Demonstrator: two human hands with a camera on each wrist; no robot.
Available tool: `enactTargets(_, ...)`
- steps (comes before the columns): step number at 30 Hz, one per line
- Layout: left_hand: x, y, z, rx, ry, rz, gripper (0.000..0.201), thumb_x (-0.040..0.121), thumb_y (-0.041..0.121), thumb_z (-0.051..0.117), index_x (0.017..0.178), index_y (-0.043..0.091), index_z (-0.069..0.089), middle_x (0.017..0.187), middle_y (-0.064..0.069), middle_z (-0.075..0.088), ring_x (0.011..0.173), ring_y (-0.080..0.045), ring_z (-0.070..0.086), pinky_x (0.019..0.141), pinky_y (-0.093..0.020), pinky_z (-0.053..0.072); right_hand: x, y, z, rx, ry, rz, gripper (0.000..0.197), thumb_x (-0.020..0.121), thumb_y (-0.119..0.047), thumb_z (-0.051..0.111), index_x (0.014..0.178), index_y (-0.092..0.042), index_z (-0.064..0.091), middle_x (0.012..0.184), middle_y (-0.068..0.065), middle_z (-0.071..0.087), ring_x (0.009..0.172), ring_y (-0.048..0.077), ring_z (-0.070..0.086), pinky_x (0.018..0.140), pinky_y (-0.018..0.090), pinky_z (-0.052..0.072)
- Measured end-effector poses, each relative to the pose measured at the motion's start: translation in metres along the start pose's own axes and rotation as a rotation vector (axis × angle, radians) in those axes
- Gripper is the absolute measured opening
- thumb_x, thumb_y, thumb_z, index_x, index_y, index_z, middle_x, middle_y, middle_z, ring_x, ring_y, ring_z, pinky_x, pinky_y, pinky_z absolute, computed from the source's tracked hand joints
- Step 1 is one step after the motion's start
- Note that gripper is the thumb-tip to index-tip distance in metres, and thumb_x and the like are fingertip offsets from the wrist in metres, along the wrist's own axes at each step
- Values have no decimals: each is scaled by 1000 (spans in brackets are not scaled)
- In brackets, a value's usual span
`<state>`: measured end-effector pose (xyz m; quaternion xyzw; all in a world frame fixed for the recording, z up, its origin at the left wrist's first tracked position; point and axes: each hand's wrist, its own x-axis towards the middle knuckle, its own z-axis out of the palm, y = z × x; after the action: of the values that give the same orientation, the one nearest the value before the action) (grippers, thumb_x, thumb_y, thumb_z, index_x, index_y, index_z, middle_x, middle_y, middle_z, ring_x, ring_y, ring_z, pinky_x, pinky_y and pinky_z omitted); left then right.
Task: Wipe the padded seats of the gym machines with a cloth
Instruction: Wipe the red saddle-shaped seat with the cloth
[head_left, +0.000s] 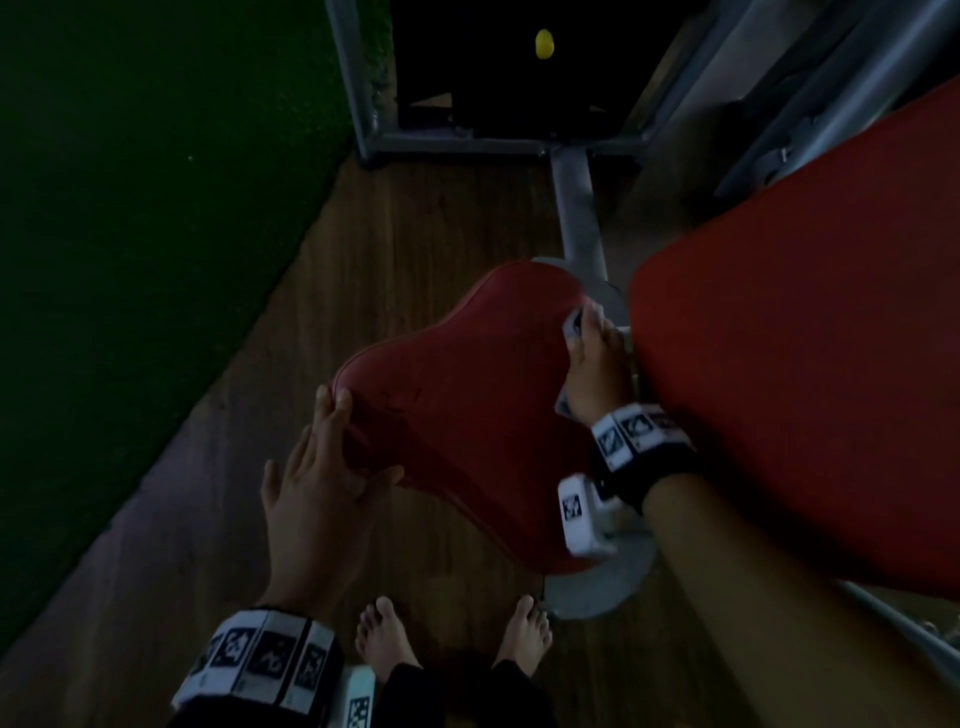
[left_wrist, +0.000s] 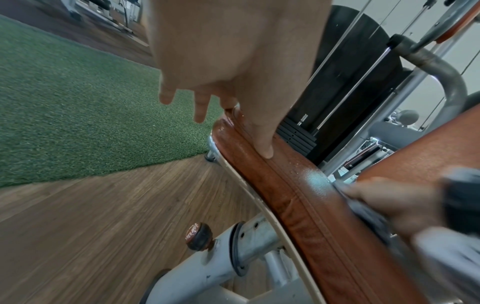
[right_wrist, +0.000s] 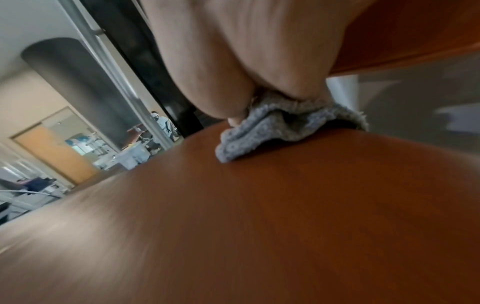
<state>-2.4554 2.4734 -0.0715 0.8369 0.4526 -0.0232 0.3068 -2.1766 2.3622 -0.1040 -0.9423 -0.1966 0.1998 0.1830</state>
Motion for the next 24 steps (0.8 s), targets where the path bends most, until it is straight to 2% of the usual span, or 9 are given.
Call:
enactTargets(4, -1, 2, 0, -15, 8, -6, 94, 84, 50, 65, 151, 41, 0, 161, 8, 7, 145, -23, 26, 113, -61, 21, 37, -17, -8, -160, -73, 29, 54, 102, -15, 33, 153, -13, 16, 157, 11, 22, 140, 26, 29, 108, 33, 30)
enactTargets(7, -2, 3, -1, -22, 6, -4, 94, 84, 49, 65, 151, 42, -1, 161, 10, 3, 146, -22, 23, 114, -61, 19, 24, -7, -6, -166, 3, -39, 48, 102, -21, 32, 149, -13, 26, 143, 14, 43, 126, 29, 47, 102, 36, 36)
enactTargets(9, -1, 3, -2, -23, -5, -15, 93, 85, 49, 64, 151, 42, -2, 160, 13, -1, 146, -22, 21, 115, -59, 16, 0, 9, 1, -150, 99, -105, 49, 101, -27, 29, 148, -11, 30, 138, 16, 48, 123, 31, 49, 103, 41, 38)
enactTargets(11, -1, 3, -3, -28, -5, -23, 93, 85, 49, 64, 151, 41, -1, 160, 14, -1, 146, -22, 21, 115, -58, 14, -23, 18, 3, -149, 96, -109, 50, 102, -22, 34, 150, -14, 26, 147, 13, 40, 132, 29, 42, 109, 42, 33)
enactTargets(13, -1, 3, -3, -32, 7, -17, 92, 85, 49, 64, 152, 40, 1, 161, 13, 1, 146, -22, 23, 115, -58, 15, -30, 17, 2, -156, 92, -85, 52, 102, -19, 36, 152, -15, 22, 152, 10, 33, 137, 26, 35, 111, 38, 27)
enactTargets(17, -1, 4, 0, -20, 13, -20, 89, 85, 47, 65, 153, 34, 11, 161, 11, 3, 144, -21, 26, 114, -58, 19, -1, -6, -9, -186, 54, -48, 48, 103, -16, 34, 150, -13, 24, 144, 12, 43, 129, 26, 44, 105, 33, 32)
enactTargets(20, -1, 2, 3, -42, 25, -11, 90, 84, 43, 68, 154, 33, 12, 161, 11, 4, 144, -20, 26, 113, -57, 24, 12, -13, -13, -84, -71, -1, 50, 100, -11, 35, 149, -12, 26, 146, 17, 38, 131, 32, 39, 103, 36, 31)
enactTargets(22, -1, 2, 5, -101, 32, -2, 92, 82, 38, 71, 154, 32, 14, 162, 9, 6, 144, -21, 26, 110, -58, 29, 3, -7, -12, -85, -58, -16, 52, 100, -11, 36, 151, -12, 24, 150, 15, 33, 135, 31, 35, 106, 35, 28)
enactTargets(24, -1, 0, 6, -170, 51, 6, 93, 81, 34, 73, 154, 33, 15, 162, 11, 7, 144, -21, 26, 107, -61, 34, -13, 3, -6, -150, 17, -69, 53, 102, -15, 34, 153, -13, 19, 154, 11, 29, 139, 27, 31, 111, 35, 24)
